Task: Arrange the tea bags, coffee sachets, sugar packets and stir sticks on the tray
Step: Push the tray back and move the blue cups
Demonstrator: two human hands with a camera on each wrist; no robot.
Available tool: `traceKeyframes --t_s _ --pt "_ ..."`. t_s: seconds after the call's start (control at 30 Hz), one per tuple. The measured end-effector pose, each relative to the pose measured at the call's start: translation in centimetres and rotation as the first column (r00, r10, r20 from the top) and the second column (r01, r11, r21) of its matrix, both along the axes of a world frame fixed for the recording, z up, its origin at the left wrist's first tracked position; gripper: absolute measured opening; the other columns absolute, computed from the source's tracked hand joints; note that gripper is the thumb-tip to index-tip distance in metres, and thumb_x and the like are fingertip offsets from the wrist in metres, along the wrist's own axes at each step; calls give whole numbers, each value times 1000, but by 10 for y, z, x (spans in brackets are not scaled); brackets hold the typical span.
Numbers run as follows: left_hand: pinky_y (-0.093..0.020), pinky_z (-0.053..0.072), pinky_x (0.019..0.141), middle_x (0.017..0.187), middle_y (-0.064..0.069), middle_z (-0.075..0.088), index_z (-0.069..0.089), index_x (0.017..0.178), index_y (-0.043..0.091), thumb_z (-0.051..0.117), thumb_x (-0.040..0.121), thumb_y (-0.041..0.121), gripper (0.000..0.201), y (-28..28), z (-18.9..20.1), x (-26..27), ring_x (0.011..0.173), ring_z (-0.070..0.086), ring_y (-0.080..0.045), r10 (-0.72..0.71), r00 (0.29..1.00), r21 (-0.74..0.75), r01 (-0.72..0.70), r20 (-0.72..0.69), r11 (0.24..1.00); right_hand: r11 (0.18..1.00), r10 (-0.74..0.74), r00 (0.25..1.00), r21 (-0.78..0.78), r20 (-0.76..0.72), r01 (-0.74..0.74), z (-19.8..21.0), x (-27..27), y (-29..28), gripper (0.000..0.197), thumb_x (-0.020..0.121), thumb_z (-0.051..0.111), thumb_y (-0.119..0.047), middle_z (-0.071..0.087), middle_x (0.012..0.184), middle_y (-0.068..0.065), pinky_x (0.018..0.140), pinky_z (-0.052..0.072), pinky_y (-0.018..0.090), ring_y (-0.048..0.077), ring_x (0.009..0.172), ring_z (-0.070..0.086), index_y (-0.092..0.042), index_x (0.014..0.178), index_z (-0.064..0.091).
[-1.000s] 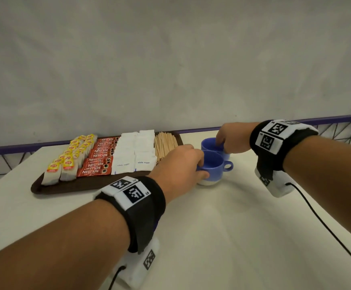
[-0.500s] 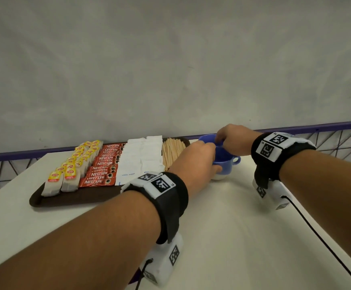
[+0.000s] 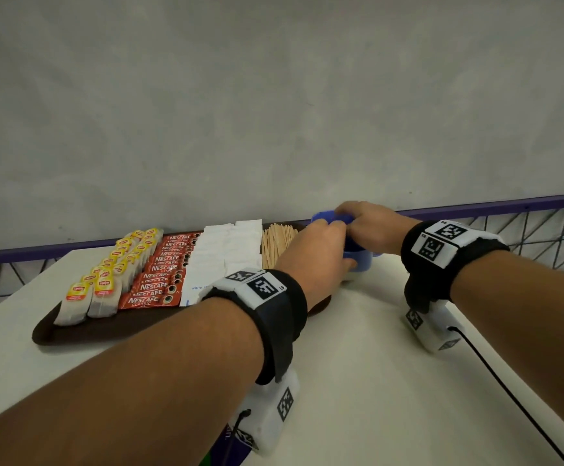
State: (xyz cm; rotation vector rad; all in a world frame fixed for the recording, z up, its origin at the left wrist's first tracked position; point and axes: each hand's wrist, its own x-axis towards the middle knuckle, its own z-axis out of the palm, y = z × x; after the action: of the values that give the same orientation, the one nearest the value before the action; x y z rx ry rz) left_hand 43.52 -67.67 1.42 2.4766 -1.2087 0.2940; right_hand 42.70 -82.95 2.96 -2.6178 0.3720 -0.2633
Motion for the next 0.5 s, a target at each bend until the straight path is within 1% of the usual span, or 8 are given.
traceKeyframes --t_s 0.07,0.1,0.17,0.2,0.27,0.33,0.4,0.5 --pt "-24 37 77 113 -2 46 51 120 11 65 94 31 35 7 1 -9 98 55 -20 -11 1000 10 11 -6 1000 998 -43 998 38 50 41 1 -4 -5 43 97 46 -7 58 135 15 82 48 35 30 110 58 -13 139 54" --pt "-25 39 79 121 -5 46 48 126 11 64 94 31 41 11 1 -15 101 56 -21 -26 1000 44 26 2 999 997 -62 996 44 65 59 2 -8 -8 42 96 46 -5 59 135 16 84 50 36 31 112 59 -11 137 56" --pt "-30 47 87 137 -10 41 43 136 12 63 94 39 54 18 -2 -28 114 56 -25 -83 995 190 71 55 979 996 -79 996 49 32 78 3 -18 -14 40 95 46 -3 61 134 17 94 50 37 32 118 59 -5 133 60" --pt "-35 47 96 147 -13 36 38 142 13 61 94 46 63 21 -5 -34 127 50 -29 -114 991 294 89 69 952 996 -64 998 56 -14 65 3 -23 -17 39 96 47 -2 62 134 16 96 49 36 31 119 59 -4 132 61" --pt "-43 31 117 166 -13 8 18 157 18 53 95 59 83 24 -9 -44 152 18 -33 -129 991 472 94 41 876 996 -10 997 88 -77 17 1 -31 -18 33 100 48 -5 64 129 10 95 47 33 27 117 59 -6 130 63" --pt "-44 14 123 168 -11 -13 0 161 21 44 95 67 92 24 -10 -49 156 -3 -31 -113 993 526 82 27 847 989 56 996 140 -68 -46 0 -36 -19 28 103 45 -10 66 124 6 96 49 36 26 116 61 -8 122 67" --pt "-45 7 124 168 -11 -14 -4 161 19 38 96 70 93 20 -12 -50 156 -6 -30 -108 993 510 68 48 857 982 92 995 166 -41 -84 0 -37 -17 31 105 43 -16 66 130 7 104 48 40 28 121 60 -10 126 66" --pt "-46 4 127 168 -12 -12 -6 161 18 35 96 71 93 16 -15 -48 156 -7 -30 -99 992 493 49 77 869 987 119 990 118 -77 -110 3 -37 -5 40 108 39 -24 56 143 2 108 39 34 22 130 52 -10 142 56"
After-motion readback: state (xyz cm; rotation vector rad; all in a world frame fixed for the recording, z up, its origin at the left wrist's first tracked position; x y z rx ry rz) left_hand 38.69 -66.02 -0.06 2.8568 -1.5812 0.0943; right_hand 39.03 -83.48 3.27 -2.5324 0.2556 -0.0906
